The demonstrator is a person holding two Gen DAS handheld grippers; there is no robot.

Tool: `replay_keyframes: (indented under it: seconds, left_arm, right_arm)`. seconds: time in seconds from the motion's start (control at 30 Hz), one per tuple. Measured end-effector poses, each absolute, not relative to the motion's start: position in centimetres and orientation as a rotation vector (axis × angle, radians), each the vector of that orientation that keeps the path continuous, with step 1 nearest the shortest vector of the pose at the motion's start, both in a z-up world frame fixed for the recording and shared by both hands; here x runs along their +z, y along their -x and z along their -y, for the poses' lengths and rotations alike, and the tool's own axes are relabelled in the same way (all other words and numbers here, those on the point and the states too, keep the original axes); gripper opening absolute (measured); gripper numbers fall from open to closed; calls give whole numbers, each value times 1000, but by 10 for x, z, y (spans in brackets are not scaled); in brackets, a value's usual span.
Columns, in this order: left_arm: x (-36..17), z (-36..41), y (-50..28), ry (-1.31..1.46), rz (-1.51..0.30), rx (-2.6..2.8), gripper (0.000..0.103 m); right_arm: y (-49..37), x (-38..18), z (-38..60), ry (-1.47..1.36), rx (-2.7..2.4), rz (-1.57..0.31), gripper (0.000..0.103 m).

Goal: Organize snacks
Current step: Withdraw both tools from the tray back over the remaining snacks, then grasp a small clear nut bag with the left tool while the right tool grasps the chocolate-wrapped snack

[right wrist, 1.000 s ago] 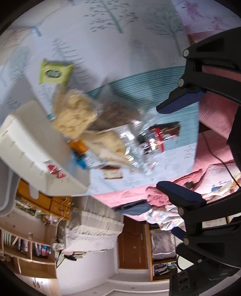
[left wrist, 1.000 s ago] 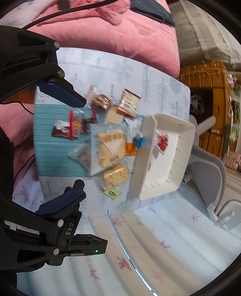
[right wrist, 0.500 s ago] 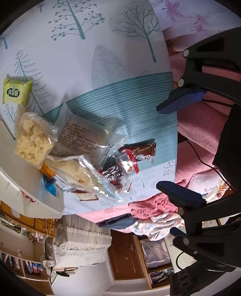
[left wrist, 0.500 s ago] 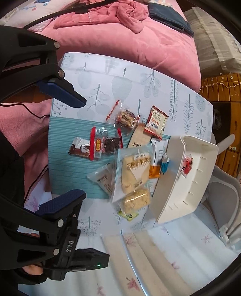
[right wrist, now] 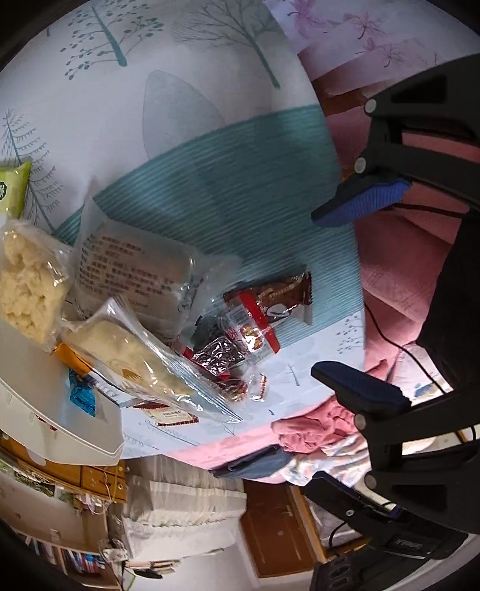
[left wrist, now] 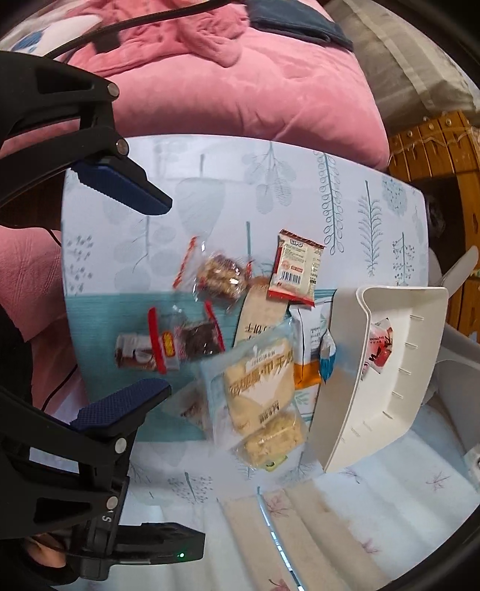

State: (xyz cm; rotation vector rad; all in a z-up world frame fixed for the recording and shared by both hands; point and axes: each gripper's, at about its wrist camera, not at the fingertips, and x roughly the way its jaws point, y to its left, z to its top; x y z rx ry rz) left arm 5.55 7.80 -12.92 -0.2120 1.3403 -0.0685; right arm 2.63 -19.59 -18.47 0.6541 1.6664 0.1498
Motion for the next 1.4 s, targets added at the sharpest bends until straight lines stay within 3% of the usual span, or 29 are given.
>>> replay_keyframes:
  seconds: [0.37,0.8,1.13,1.4]
  left_arm:
    - [-174,-94,-94,87,-1423,-315,89]
    - [-242,-89,-120,24,-1543,-459,89]
    - [-265,-85,-137,94,-1533,-450,88]
    - [-276,-69,-140,88,-1512,-471,57]
  right_arm:
    - [-3,-194,155,-689,-22,-1533,75]
    - [24,-206,110,-501,-167,-1350,75]
    - [29,-213,100,-289,-201,-1191,75]
    - [20,-226,93,-248,-205,-1230,71]
